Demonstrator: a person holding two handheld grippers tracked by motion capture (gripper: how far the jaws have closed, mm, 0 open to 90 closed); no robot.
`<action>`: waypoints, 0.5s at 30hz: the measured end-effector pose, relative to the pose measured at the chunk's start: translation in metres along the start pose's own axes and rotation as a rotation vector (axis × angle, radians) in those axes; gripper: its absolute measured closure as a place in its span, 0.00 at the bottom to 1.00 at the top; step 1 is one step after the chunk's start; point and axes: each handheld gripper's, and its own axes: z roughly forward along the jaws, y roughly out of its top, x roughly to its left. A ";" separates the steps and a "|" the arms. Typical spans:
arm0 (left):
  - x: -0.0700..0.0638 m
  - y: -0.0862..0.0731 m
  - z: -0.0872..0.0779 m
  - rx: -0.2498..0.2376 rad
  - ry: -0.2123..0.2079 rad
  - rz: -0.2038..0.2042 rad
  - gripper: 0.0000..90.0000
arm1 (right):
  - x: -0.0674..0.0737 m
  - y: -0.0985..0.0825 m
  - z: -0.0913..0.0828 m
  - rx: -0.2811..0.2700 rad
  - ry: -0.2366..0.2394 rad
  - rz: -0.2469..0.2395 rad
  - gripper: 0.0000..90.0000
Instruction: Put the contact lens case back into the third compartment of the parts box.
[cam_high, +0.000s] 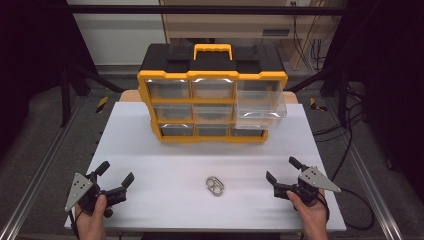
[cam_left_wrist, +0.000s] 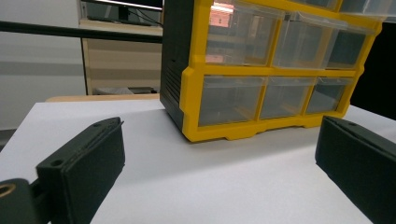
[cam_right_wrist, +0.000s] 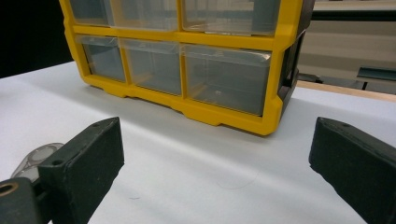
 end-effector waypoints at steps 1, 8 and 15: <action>0.000 0.001 -0.001 -0.003 -0.002 0.004 0.01 | 0.000 0.001 0.000 0.004 0.002 0.003 0.04; 0.001 0.002 -0.005 0.005 -0.030 0.032 0.01 | 0.003 0.003 0.001 0.054 0.005 0.018 0.07; -0.004 -0.001 0.000 0.010 -0.053 0.032 0.01 | 0.009 0.008 0.005 0.190 0.061 0.028 0.06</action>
